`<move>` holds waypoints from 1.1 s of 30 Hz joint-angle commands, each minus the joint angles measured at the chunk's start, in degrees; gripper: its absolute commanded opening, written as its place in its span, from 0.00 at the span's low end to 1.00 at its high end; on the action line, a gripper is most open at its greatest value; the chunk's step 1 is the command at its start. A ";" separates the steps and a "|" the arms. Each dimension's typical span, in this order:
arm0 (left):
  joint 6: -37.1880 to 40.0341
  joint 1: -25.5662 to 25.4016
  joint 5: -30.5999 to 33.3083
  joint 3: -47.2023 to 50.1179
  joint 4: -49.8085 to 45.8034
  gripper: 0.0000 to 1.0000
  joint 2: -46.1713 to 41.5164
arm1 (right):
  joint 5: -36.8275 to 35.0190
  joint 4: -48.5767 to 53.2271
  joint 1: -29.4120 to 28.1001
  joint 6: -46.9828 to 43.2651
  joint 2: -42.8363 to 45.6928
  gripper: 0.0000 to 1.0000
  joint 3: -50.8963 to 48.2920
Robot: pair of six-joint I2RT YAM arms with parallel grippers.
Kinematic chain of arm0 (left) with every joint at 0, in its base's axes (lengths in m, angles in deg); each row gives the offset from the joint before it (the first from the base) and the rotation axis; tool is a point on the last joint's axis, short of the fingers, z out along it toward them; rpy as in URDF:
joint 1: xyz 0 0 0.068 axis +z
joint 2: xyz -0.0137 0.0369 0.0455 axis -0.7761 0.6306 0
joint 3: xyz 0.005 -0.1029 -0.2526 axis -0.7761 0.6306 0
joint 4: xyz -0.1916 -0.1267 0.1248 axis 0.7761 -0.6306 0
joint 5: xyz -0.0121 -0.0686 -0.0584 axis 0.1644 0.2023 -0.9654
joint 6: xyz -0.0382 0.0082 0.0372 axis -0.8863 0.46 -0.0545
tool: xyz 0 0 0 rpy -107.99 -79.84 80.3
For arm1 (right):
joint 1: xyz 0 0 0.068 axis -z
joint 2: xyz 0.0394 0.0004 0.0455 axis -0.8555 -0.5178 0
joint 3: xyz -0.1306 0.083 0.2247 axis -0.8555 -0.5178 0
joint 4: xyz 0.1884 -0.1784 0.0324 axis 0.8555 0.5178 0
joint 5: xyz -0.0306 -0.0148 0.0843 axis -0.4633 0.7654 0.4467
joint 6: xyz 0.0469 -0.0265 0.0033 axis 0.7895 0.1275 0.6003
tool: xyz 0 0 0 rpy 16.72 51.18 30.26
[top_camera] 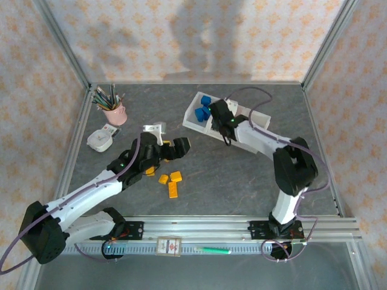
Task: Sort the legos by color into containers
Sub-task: Place the lego in the container.
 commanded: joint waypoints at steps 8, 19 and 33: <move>2.03 0.83 -0.15 -4.38 4.87 0.99 4.37 | 3.20 2.26 6.48 -7.90 -12.00 0.46 15.59; 1.85 1.54 -0.99 -4.03 4.57 0.99 4.36 | 6.42 1.15 6.14 -9.14 -5.50 0.60 11.71; 1.53 3.36 1.59 1.70 -2.79 0.99 -6.32 | 10.02 -0.91 -6.85 -9.10 10.20 0.71 -5.38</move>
